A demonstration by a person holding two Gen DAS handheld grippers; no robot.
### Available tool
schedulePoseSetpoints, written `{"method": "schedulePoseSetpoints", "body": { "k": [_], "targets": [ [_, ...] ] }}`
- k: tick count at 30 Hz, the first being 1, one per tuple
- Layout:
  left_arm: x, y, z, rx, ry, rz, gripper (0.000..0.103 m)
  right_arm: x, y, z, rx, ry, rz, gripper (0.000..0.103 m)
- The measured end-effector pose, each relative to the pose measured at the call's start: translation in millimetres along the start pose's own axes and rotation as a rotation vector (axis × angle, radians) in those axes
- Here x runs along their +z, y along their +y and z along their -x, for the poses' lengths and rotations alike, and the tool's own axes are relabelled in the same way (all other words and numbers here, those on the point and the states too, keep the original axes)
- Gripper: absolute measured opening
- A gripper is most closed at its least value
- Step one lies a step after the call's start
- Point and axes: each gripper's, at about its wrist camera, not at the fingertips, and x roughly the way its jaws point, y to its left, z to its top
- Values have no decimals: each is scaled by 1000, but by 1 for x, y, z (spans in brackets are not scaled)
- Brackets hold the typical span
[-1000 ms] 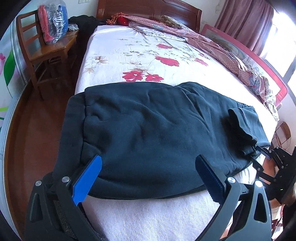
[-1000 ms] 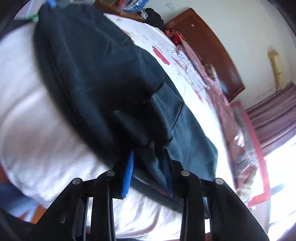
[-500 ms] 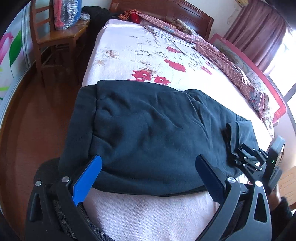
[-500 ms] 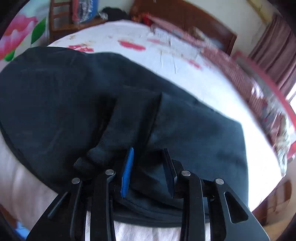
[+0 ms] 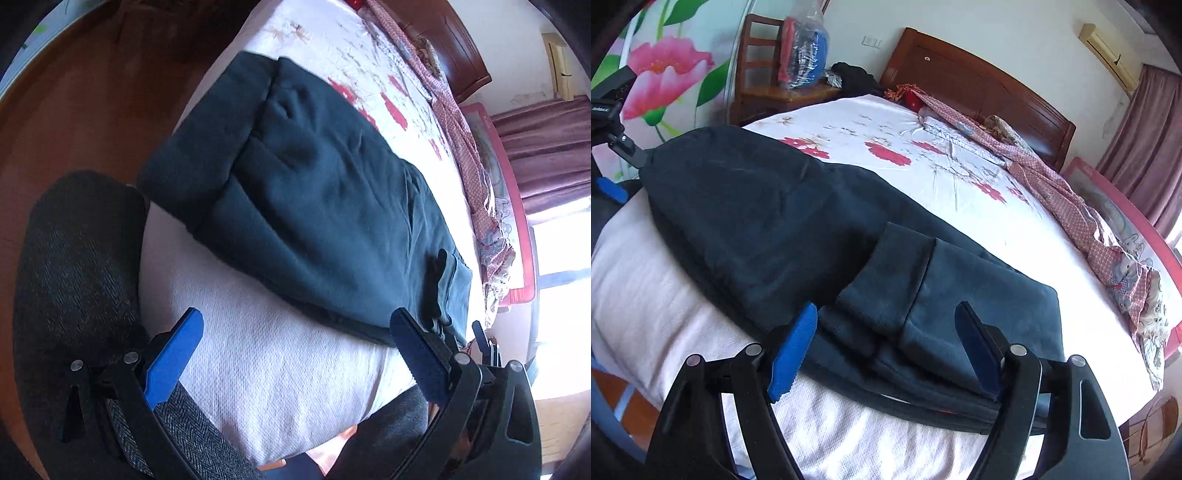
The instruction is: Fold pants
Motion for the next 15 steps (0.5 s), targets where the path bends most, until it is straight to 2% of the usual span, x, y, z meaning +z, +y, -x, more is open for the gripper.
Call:
{"method": "schedulePoseSetpoints", "body": {
  "k": [2,5,6,7,8,10,11,13,15],
  "targets": [
    [-3,-4,0,-6,-4,-1,101,1,28,-2,-20,3,98,76],
    [-9,-8,-4,-53,27,21,101,-4,51,-19,-110,50,265,76],
    [-10,-10,-7,-53,43,18,101,-4,49,-21,-81,62,249,69],
    [-10,-11,-9,-49,57,15,101,0,47,-21,-32,90,204,51],
    [-10,-13,-10,-49,61,12,101,4,42,-21,11,103,158,43],
    [-10,-13,-9,-53,56,16,101,10,34,-17,42,106,122,27],
    [-10,-13,-10,-55,55,22,101,14,30,-16,56,113,108,24],
    [-10,-13,-12,-53,60,25,101,20,22,-13,74,109,80,11],
    [-10,-13,-12,-55,60,23,101,23,10,-10,119,104,20,9]
  ]
}}
